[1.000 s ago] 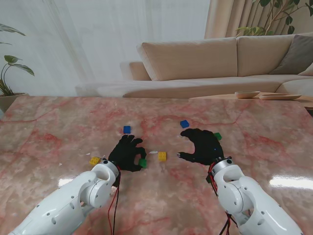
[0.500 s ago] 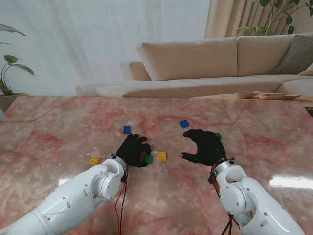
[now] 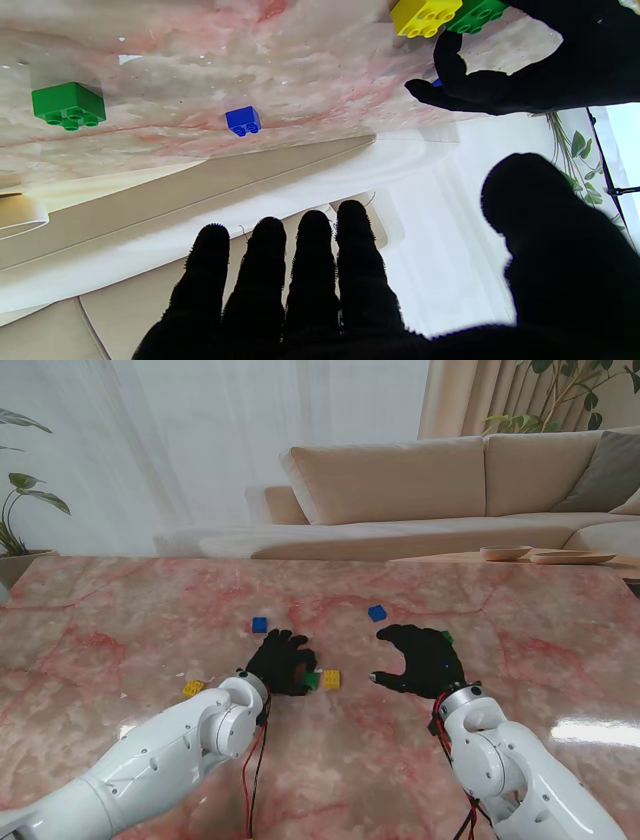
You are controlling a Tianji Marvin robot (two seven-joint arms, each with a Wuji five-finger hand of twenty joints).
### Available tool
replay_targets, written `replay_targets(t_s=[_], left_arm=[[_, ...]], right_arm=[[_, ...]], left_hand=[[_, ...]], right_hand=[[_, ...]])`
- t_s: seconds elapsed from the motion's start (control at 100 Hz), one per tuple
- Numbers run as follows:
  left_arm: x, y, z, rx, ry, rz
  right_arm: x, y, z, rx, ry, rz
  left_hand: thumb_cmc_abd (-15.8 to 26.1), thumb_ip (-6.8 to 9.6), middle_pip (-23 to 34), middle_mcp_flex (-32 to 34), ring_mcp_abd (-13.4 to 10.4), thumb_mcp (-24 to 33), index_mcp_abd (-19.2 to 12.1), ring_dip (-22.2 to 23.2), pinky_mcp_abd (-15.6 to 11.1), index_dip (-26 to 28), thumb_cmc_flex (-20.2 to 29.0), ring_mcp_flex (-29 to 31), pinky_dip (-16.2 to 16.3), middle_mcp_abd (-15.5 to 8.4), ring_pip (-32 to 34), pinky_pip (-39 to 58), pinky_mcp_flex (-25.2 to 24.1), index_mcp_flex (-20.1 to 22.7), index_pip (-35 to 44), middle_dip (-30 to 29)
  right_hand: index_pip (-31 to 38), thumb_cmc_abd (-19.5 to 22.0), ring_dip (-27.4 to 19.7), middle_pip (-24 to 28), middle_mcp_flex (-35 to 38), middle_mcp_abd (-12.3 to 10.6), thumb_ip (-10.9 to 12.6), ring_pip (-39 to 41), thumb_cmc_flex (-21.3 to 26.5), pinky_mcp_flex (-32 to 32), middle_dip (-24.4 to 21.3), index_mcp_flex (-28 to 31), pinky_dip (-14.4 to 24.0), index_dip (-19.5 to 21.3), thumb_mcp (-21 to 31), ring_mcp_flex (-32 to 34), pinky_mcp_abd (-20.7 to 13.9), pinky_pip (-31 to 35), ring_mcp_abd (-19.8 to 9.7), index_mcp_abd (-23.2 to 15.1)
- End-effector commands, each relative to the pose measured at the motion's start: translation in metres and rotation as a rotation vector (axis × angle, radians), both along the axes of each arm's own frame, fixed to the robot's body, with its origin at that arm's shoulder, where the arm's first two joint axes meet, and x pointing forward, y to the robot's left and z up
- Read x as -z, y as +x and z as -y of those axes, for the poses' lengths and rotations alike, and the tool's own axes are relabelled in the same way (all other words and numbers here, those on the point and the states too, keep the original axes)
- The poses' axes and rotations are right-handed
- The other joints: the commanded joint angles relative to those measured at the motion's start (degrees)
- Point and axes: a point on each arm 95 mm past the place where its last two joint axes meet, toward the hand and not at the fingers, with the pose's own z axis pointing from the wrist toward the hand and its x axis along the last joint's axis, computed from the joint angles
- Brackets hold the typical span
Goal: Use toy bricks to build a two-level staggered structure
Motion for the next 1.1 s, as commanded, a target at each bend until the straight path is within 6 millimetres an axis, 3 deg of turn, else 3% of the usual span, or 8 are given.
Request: replay_targets(t_s=[0.0,0.28,0.47,0.55,0.8,0.87,1.02,1.09], left_arm=[[0.0021,-0.0013,0.0059,0.005,-0.003,-0.006],[0.0091,-0.0007,0.0115,0.007,0.012,-0.027],[0.0078,-0.0001,0.0122,0.022,0.027,-0.028],[0.0072,-0.0005,0.0118,0.028,0.032,-0.029],[0.0072,-0.0014,0.0122,0.048,0.042,-0.032],[0.0072,-0.0014,0.0123,0.057,0.042,-0.033],[0.0041,-0.0018,0.0097,0.079,0.034,-0.033],[-0.0001,-0.0031,0.008,0.081,0.013,-0.024]], right_arm=[[0.0033,-0.0028,0.0011,0.005,-0.002,-0.022],[0.0037,-0.006,0.0046,0.006,-0.01,-0.025],[0.0049,-0.0069,0.0053,0.011,-0.007,-0.027],[0.0051,-0.007,0.0059,0.014,-0.006,-0.027],[0.0051,-0.0068,0.0068,0.018,-0.002,-0.027],[0.0051,-0.0065,0.0068,0.018,-0.002,-0.026],[0.0049,-0.0063,0.0072,0.02,-0.001,-0.024],[0.0039,-0.0061,0.0074,0.02,-0.001,-0.021]], left_hand=[[2.5,0.5,-1.73,-0.26,-0.59,2.03,-0.25,-0.89,-0.07,1.89,-0.27,-1.5,-0.68,0.18,-0.83,-1.21,-0.32,-0.04,2.09,0.8],[3.42,1.23,-2.55,-0.56,-0.56,3.96,1.38,-1.34,-0.01,2.21,-3.23,-1.51,-0.99,0.31,-0.94,-1.26,-0.34,-1.71,0.15,0.99],[2.82,2.8,-3.02,-0.69,-0.39,6.55,1.87,-1.7,0.19,2.55,-5.28,-1.54,-1.35,0.44,-0.96,-1.29,-0.37,-2.0,-1.36,1.17],[2.27,4.49,-3.3,-0.69,-0.33,8.38,2.09,-1.94,0.24,2.88,-6.82,-1.51,-1.53,0.39,-1.0,-1.28,-0.36,-2.2,-2.17,1.19],[0.48,4.48,-4.2,-1.06,-0.23,8.06,3.33,-2.27,0.38,0.96,-7.21,-1.55,-1.99,0.39,-1.12,-1.42,-0.41,-5.79,-6.79,1.0],[-0.86,4.18,-5.24,-1.4,-0.18,7.23,4.47,-2.9,0.42,-2.65,-7.63,-1.55,-2.56,0.27,-1.32,-1.51,-0.42,-7.98,-11.79,0.9],[-3.55,3.51,-8.77,-2.58,-0.07,4.17,10.23,-5.38,-0.16,-19.81,-9.63,-1.58,-5.84,0.07,-1.96,-1.99,-0.32,-10.79,-28.65,0.46],[-4.25,3.27,-9.75,-3.03,-0.17,3.28,12.04,-6.3,-0.43,-23.99,-10.5,-1.59,-6.89,0.08,-2.26,-2.15,-0.29,-11.53,-33.0,0.4]], right_hand=[[0.39,0.52,-1.17,-0.24,0.24,0.28,1.15,-0.86,-1.02,-0.65,-0.42,0.29,-1.25,-0.51,1.23,-2.3,-1.64,0.29,-0.1,-0.78],[0.45,0.53,-1.18,-0.27,0.55,0.22,1.06,-0.83,-1.02,-0.59,-0.39,0.46,-1.25,-0.56,1.28,-2.2,-1.63,0.31,-0.12,-0.8],[0.45,0.49,-1.2,-0.35,0.61,0.3,1.03,-0.85,-0.96,-0.57,-0.37,0.42,-1.25,-0.61,1.3,-2.25,-1.64,0.33,-0.11,-0.73],[0.44,0.5,-1.2,-0.38,0.57,0.24,1.03,-0.85,-0.96,-0.61,-0.36,0.37,-1.25,-0.62,1.31,-2.26,-1.62,0.31,-0.15,-0.72],[0.45,0.38,-1.19,-0.39,0.51,0.32,1.01,-0.84,-0.93,-0.64,-0.3,0.32,-1.23,-0.66,1.22,-2.35,-1.63,0.33,-0.09,-0.67],[0.45,0.29,-1.18,-0.38,0.49,0.27,1.0,-0.85,-0.92,-0.67,-0.28,0.3,-1.23,-0.66,1.14,-2.38,-1.63,0.32,-0.02,-0.71],[0.44,0.11,-1.18,-0.38,0.35,0.37,0.96,-0.85,-0.84,-0.7,-0.26,0.27,-1.22,-0.68,0.82,-2.4,-1.6,0.3,-0.03,-0.65],[0.44,0.02,-1.18,-0.37,0.28,0.48,0.94,-0.85,-0.85,-0.72,-0.26,0.25,-1.23,-0.68,0.64,-2.4,-1.6,0.29,-0.01,-0.58]])
